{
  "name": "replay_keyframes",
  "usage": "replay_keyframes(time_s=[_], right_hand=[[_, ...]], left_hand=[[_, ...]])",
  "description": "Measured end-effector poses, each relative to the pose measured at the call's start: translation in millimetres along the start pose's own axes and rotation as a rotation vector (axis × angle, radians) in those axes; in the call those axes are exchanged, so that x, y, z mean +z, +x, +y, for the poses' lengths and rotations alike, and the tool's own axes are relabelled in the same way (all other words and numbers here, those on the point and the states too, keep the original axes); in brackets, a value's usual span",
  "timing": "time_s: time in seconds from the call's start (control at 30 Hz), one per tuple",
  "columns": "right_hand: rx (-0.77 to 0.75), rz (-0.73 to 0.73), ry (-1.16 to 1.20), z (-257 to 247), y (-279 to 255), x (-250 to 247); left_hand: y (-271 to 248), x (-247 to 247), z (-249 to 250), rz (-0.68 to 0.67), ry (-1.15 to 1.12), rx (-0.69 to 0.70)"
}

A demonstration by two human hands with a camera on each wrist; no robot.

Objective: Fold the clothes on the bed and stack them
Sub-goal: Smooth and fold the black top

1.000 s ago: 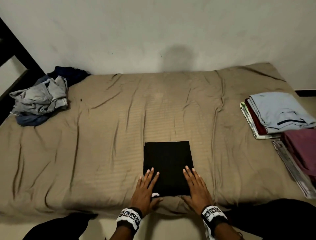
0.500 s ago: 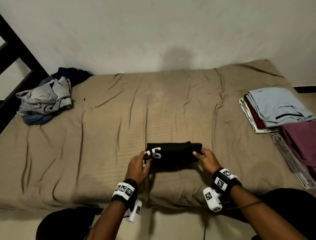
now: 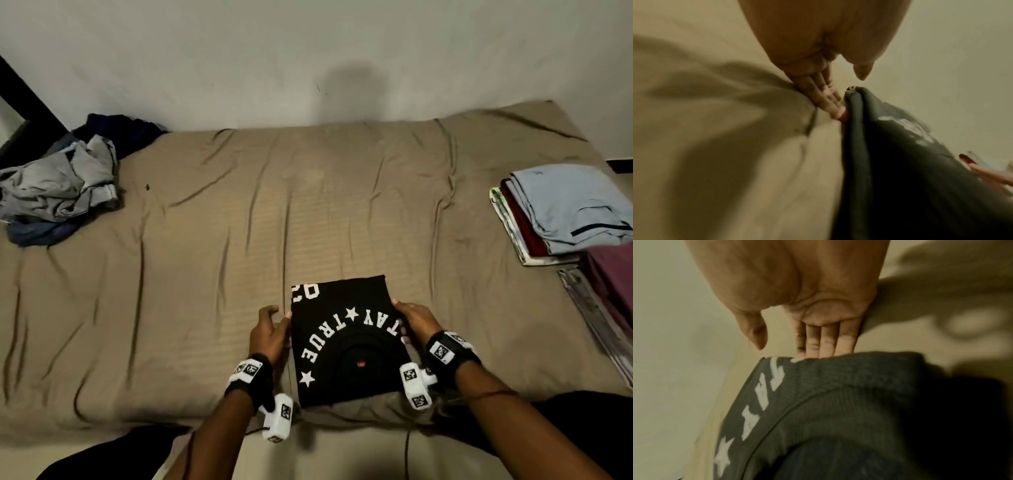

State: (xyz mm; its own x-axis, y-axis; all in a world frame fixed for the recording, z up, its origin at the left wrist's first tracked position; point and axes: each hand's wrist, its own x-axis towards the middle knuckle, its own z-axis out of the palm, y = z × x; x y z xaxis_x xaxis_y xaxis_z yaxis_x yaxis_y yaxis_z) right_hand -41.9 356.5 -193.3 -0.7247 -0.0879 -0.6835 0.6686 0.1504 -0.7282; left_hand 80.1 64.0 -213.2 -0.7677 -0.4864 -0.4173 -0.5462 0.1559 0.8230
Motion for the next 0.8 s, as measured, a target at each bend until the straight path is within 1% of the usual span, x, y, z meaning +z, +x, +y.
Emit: replay_keyframes(time_s=[0.1,0.2,0.23,0.37,0.47,0.57,0.67,0.7,0.73,0.8], right_hand=[[0.049,-0.044,0.032,28.6,-2.3,-11.4],[-0.006,-0.106,0.050,45.2,-20.0,-10.5],[-0.024,-0.099,0.061,48.4,-21.8,-7.9],[-0.050,-0.139,0.054,47.3,-20.0,5.5],[-0.064,-0.198,0.052,30.4,-22.8,8.1],[-0.103,-0.229,0.067,-6.1,-33.7,-11.2],[-0.165,-0.241,0.063,-48.0,-35.4,-57.1],[-0.190,-0.233,0.049,-64.6,-36.1,-78.2],[-0.224,-0.214,0.037,-82.1,-37.3,-101.6],[-0.315,-0.126,-0.001,-121.1,-38.1,-152.2]], left_hand=[[-12.4,5.1,-20.3,0.036,0.014,0.049],[-29.6,22.8,-32.4,-0.019,0.114,0.001],[-34.5,29.0,-33.4,-0.042,0.115,-0.013],[-34.3,46.1,-30.6,-0.067,-0.134,-0.149],[-34.6,47.4,-11.1,-0.063,-0.233,-0.127],[-36.5,47.5,29.8,-0.075,-0.325,-0.094],[-39.1,64.4,88.7,-0.129,-0.347,0.004],[-43.3,76.3,112.0,-0.161,-0.362,0.047],[-48.0,90.9,137.2,-0.221,-0.394,0.093],[-50.7,129.5,184.5,-0.339,-0.463,0.121]])
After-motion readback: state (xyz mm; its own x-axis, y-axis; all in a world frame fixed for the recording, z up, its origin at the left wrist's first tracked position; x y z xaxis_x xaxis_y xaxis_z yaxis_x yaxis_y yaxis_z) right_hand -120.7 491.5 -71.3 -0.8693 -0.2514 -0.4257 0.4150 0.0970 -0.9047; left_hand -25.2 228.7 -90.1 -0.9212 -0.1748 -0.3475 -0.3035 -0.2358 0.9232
